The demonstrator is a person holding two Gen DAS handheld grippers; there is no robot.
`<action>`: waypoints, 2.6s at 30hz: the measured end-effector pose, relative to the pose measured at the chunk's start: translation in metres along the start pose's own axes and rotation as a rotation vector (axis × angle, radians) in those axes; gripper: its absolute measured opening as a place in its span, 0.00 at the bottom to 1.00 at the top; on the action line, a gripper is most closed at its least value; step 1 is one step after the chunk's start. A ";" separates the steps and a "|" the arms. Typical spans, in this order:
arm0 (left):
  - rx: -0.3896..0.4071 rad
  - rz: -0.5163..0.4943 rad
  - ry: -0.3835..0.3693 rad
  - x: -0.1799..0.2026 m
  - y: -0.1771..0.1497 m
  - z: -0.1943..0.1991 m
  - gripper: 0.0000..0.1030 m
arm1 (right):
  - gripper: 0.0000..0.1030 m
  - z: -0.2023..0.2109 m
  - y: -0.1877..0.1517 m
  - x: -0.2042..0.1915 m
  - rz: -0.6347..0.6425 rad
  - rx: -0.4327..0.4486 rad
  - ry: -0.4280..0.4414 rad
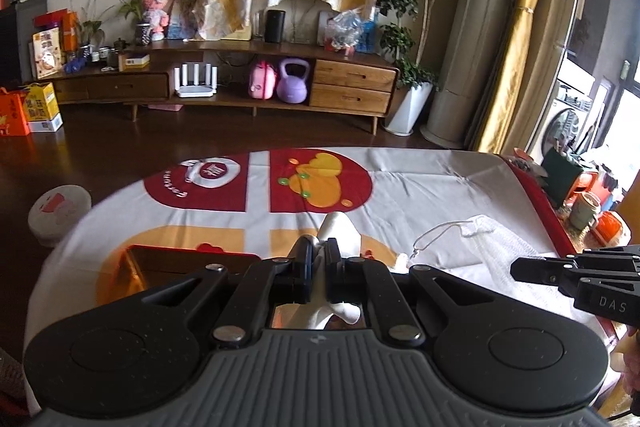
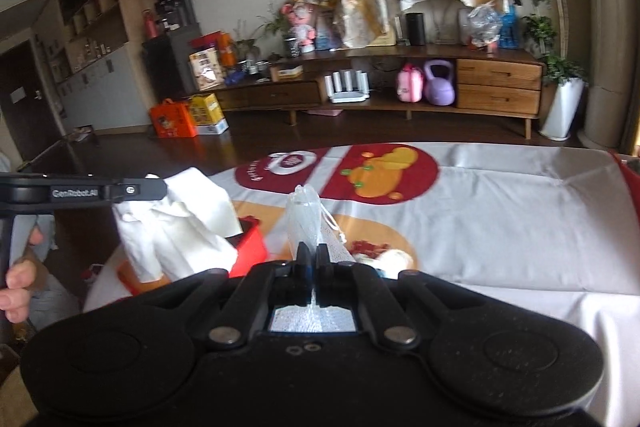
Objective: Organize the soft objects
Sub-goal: 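Lift the white plastic bag with the right tool toward the tin box, then lower the white bag into the tin box and open the right tool, then move the right tool to the blue gloves and close on them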
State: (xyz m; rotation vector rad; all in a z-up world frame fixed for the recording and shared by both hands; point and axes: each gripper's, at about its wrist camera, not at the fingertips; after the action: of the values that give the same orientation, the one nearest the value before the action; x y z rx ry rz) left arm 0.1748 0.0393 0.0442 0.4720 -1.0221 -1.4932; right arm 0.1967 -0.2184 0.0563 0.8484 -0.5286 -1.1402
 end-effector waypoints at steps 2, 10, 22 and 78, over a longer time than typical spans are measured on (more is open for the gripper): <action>0.007 -0.002 0.015 -0.007 0.002 0.006 0.06 | 0.01 -0.005 0.006 -0.014 0.012 -0.006 0.018; 0.024 0.001 0.068 -0.038 0.007 0.023 0.06 | 0.01 -0.035 0.016 -0.073 0.052 -0.038 0.078; -0.002 0.028 0.153 -0.095 0.003 0.016 0.06 | 0.02 -0.092 0.024 -0.138 0.039 -0.125 0.127; -0.204 0.134 0.163 -0.173 -0.039 -0.074 0.58 | 0.36 -0.181 -0.016 -0.192 0.194 -0.276 0.069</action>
State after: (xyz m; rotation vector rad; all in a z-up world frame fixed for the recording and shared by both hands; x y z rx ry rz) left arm 0.2467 0.1750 -0.0716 0.3655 -0.7500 -1.3977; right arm 0.2550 0.0147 -0.0537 0.5817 -0.3763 -0.9747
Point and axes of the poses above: each gripper's, at about its wrist camera, not at the fingertips, and z roughly against the way its jaws point, x to its right, y to its top, and after that the axes turned 12 degrees about -y, right-handed
